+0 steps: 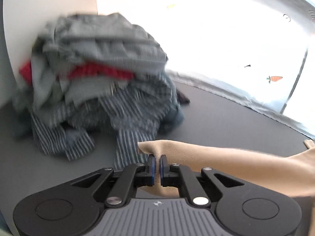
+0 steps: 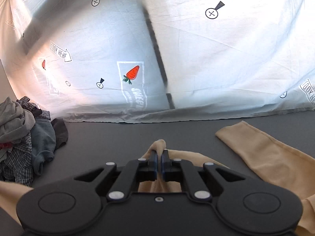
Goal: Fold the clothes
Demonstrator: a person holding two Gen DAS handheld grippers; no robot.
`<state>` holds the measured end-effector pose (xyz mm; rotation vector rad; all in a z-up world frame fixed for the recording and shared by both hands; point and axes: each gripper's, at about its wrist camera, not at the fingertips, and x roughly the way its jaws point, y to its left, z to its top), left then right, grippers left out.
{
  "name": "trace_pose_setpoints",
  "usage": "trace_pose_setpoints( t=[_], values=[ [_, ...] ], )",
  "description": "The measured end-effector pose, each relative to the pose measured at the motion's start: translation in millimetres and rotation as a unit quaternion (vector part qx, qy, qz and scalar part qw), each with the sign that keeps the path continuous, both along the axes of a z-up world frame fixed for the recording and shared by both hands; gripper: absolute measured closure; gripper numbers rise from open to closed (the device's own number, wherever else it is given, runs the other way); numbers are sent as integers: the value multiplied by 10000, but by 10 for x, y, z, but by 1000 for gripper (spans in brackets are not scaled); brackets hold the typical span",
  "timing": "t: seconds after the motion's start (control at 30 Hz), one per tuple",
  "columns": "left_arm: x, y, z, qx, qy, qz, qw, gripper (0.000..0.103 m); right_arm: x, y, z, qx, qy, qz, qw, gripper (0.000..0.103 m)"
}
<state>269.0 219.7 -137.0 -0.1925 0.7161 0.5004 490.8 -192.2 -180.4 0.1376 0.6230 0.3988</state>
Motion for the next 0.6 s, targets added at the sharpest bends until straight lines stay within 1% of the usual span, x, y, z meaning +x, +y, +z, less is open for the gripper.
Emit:
trace_pose_setpoints(
  t=[0.03, 0.07, 0.1, 0.13, 0.2, 0.23, 0.27, 0.3, 0.33, 0.37, 0.43, 0.47, 0.53, 0.6],
  values=[
    [34, 33, -84, 25, 132, 82, 9999, 96, 2, 51, -33, -117, 17, 69, 9999, 98],
    [69, 72, -212, -19, 386, 194, 9991, 96, 21, 131, -106, -343, 150, 166, 9992, 97],
    [104, 117, -386, -134, 764, 337, 9964, 92, 38, 210, -180, -568, 281, 260, 9977, 97],
    [101, 149, -511, -243, 1029, 491, 9932, 92, 30, 285, -249, -785, 377, 314, 9957, 94],
    [21, 188, -659, -452, 1328, 823, 9867, 92, -63, 387, -310, -1162, 401, 279, 9920, 84],
    [-19, 207, -734, -555, 1477, 989, 9825, 92, -131, 389, -298, -1222, 350, 202, 9917, 72],
    [-60, 221, -750, -691, 1465, 1088, 9808, 92, -201, 388, -284, -1272, 298, 124, 9914, 59],
    [-101, 230, -706, -860, 1290, 1119, 9815, 84, -307, 343, -238, -1201, 238, 13, 9925, 56],
    [-141, 238, -663, -1028, 1115, 1149, 9817, 78, -383, 270, -214, -1115, 230, -102, 9934, 54],
    [-158, 218, -627, -1129, 991, 1130, 9822, 77, -459, 194, -191, -1031, 223, -220, 9942, 54],
    [-142, 116, -569, -1195, 850, 992, 9842, 76, -619, -18, -181, -942, 195, -556, 9938, 55],
    [-123, 32, -544, -1215, 798, 850, 9857, 76, -713, -171, -180, -928, 165, -779, 9925, 56],
    [-66, -204, -504, -1227, 727, 419, 9889, 73, -929, -500, -214, -938, 207, -1278, 9871, 58],
    [-19, -459, -480, -1271, 669, -30, 9896, 68, -1164, -860, -259, -940, 300, -1802, 9787, 60]
  ],
)
